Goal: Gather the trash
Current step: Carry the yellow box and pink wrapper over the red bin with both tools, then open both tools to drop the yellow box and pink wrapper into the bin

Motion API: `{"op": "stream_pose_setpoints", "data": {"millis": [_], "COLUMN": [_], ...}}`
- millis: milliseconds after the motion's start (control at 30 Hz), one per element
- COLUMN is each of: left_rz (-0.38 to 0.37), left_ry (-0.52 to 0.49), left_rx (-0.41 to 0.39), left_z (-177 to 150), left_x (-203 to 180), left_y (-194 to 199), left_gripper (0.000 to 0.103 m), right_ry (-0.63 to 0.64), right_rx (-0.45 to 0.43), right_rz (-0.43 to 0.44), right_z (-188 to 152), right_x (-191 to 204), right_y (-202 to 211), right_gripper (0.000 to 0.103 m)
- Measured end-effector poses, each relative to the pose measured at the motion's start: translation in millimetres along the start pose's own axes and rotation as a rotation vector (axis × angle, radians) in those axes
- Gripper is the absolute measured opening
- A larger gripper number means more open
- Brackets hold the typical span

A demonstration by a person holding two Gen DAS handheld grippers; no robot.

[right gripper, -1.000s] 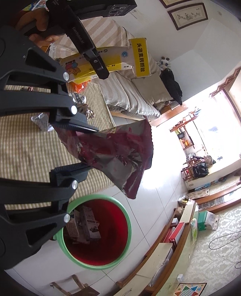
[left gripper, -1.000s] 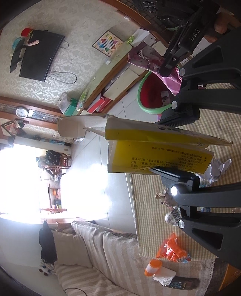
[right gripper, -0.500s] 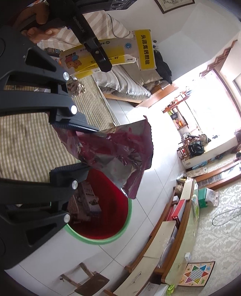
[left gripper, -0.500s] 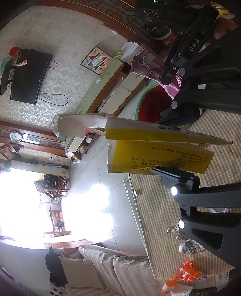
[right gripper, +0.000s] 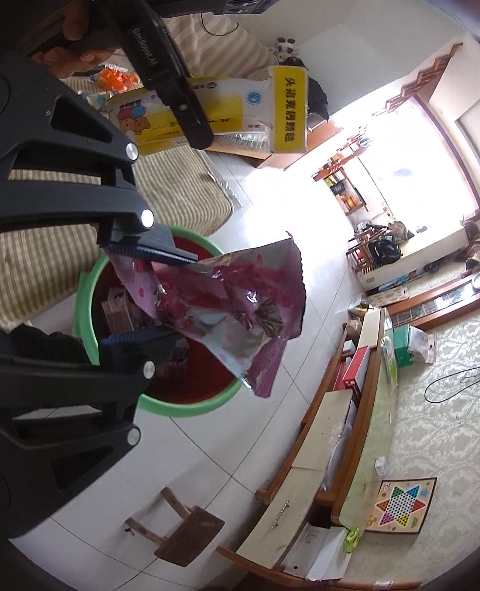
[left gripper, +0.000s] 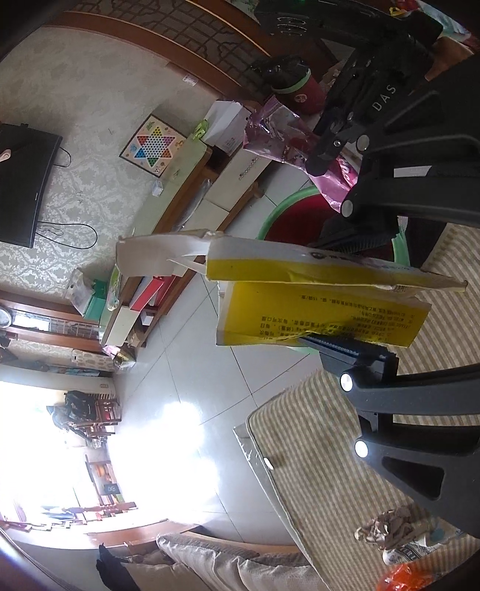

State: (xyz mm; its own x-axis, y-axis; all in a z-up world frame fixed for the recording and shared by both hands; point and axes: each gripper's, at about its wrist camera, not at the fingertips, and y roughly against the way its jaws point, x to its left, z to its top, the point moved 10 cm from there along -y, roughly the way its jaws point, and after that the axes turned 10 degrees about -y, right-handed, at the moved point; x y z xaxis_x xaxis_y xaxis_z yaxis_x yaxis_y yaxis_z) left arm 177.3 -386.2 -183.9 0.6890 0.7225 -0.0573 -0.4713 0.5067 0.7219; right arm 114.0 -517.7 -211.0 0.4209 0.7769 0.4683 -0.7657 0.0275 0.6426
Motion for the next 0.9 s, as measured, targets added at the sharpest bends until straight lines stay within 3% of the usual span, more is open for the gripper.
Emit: {"op": "stream_pose_setpoints", "data": {"millis": [333,667,733,767,800,900], "left_rz": [-0.018,0.009,0.025,0.039,0.045,0.035], "left_ry": [-0.021,-0.032,-0.034,-0.031,-0.026,-0.021], "left_rx": [0.031,0.046,0.050,0.049,0.040,0.023], "left_z": [10,21,23,24,26,29], "left_x": [-19,-12,-10,-8,-6,-5], "left_y": [-29,-42,-44,-45,-45,-40], "left_gripper": [0.038,0.038,0.043,0.056,0.067,0.067], "right_ry": [0.008,0.048,0.049,0.049,0.046,0.036], "right_rx": [-0.009,0.001,0.007,0.000,-0.009,-0.016], "right_rz": [-0.051,-0.074,-0.075,-0.085,-0.092,-0.095], "right_z": [9,4,3,2,3,4], "right_x": [-24,-17,-18,-18,-18,-18], "right_y": [-14,-28,-31,-32,-31,-32], "right_gripper": [0.032,0.032,0.033,0.036,0.048,0.052]}}
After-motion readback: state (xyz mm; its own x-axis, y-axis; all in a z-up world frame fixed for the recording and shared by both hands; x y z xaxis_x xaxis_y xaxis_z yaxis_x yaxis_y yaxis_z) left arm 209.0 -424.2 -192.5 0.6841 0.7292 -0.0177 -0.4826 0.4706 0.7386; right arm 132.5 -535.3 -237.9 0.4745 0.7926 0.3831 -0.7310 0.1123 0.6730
